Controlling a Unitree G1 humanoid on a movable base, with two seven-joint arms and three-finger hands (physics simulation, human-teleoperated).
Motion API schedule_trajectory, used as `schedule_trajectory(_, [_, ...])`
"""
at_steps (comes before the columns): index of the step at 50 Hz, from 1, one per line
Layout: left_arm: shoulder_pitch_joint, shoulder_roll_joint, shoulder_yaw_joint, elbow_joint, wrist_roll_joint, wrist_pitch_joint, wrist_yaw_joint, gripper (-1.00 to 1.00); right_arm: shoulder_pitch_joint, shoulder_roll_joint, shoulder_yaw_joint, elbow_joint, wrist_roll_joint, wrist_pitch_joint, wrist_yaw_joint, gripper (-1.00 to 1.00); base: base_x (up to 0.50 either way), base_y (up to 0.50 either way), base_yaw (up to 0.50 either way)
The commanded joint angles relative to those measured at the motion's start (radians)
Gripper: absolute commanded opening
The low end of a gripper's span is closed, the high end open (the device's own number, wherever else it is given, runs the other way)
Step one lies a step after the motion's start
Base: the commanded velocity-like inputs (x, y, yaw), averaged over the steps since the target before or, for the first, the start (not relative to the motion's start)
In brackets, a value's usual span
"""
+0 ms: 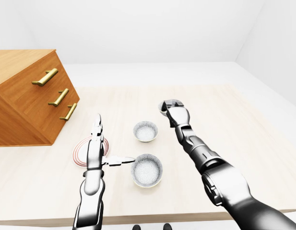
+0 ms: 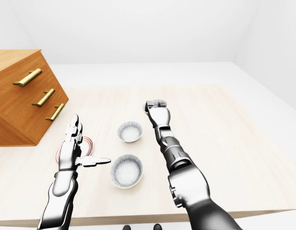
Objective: Stack the bowl at the front on the bowl in the middle.
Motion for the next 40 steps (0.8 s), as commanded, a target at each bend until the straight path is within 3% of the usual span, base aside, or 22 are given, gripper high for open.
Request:
schedule_trajectory(1, [0.000, 0.000, 0.000, 0.000, 0.000, 0.000, 0.000, 1.00, 0.021, 0.040, 0.029, -0.059, -0.099, -0.017, 0.000, -1.00, 0.00, 0.00, 0.00])
schedule_trajectory(11, [0.000, 0.000, 0.000, 0.000, -0.002, 0.000, -0.002, 1.00, 0.058, 0.072, 0.052, -0.163, -0.169, -0.022, 0.000, -1.00, 0.00, 0.00, 0.00])
schedule_trajectory(24, [0.000, 0.000, 0.000, 0.000, -0.001, 0.000, -0.001, 1.00, 0.208, 0.124, 0.079, -0.393, -0.261, -0.022, 0.000, -1.00, 0.00, 0.00, 0.00])
schedule_trajectory(40, [0.001, 0.000, 0.000, -0.002, 0.006, 0.000, 0.004, 1.00, 0.335, 0.136, 0.079, -0.619, -0.276, -0.022, 0.000, -1.00, 0.00, 0.00, 0.00])
